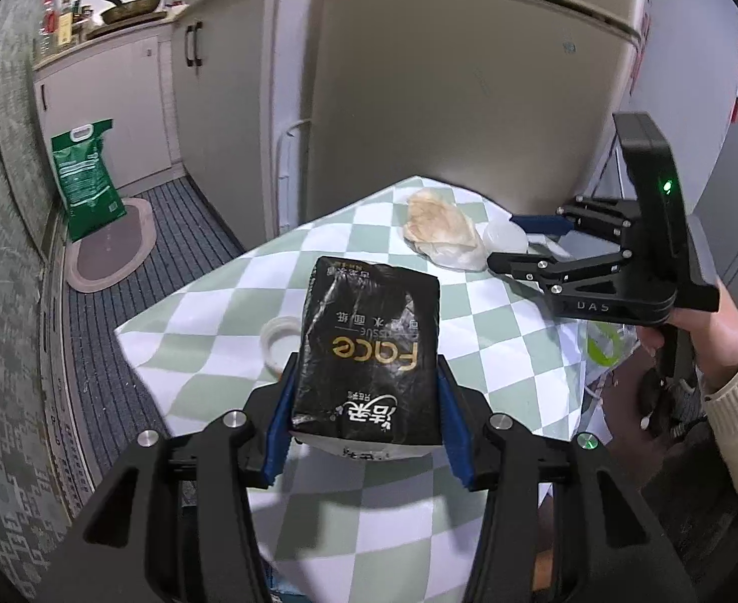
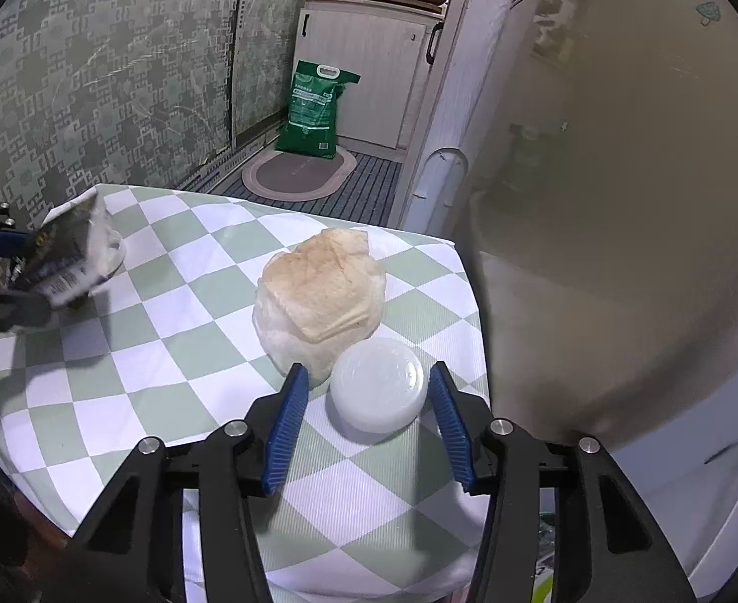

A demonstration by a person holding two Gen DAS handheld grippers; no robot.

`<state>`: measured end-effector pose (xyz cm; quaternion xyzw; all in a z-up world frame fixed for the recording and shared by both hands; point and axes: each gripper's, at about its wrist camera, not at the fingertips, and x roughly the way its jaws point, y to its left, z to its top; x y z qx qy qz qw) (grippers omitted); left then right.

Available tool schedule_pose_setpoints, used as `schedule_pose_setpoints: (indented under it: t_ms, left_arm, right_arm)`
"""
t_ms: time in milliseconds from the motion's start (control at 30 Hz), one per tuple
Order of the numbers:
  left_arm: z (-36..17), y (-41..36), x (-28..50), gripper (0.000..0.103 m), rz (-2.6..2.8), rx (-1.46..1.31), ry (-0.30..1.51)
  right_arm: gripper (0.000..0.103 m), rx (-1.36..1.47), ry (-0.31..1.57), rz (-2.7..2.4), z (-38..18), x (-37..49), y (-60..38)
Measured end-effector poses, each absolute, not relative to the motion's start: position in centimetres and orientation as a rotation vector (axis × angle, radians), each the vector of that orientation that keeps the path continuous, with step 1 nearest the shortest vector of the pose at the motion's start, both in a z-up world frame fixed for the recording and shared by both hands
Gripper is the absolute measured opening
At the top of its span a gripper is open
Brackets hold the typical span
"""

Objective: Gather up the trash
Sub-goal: 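Grasp the black 'Face' tissue pack with the left tool while the right tool grasps the white lid, then carry the black pack into the green bin with the left tool while the right tool carries the lid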

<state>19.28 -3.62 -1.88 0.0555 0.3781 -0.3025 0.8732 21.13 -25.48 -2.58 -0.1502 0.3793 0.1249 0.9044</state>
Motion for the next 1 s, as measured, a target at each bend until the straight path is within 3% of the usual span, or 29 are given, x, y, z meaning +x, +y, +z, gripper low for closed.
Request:
schedule_pose_setpoints:
  t_ms: [100, 700, 1000]
  left_arm:
    - [-1.5, -2.7, 18.6, 0.053, -0.606, 0.103, 0.772]
    - [2.2, 6.6, 14.9, 0.053, -0.314, 0.002, 0.660]
    - [0.1, 11.7, 12.4, 0.053, -0.161, -0.055, 0.697]
  right_arm:
    - [0.039, -0.320, 0.785, 0.247, -2.5, 21.0, -25.3]
    - [0.039, -0.199, 0.717, 0.394, 2.5, 17.6, -20.3]
    - [0.039, -0.171, 0.695, 0.537, 4.1, 16.3, -14.8]
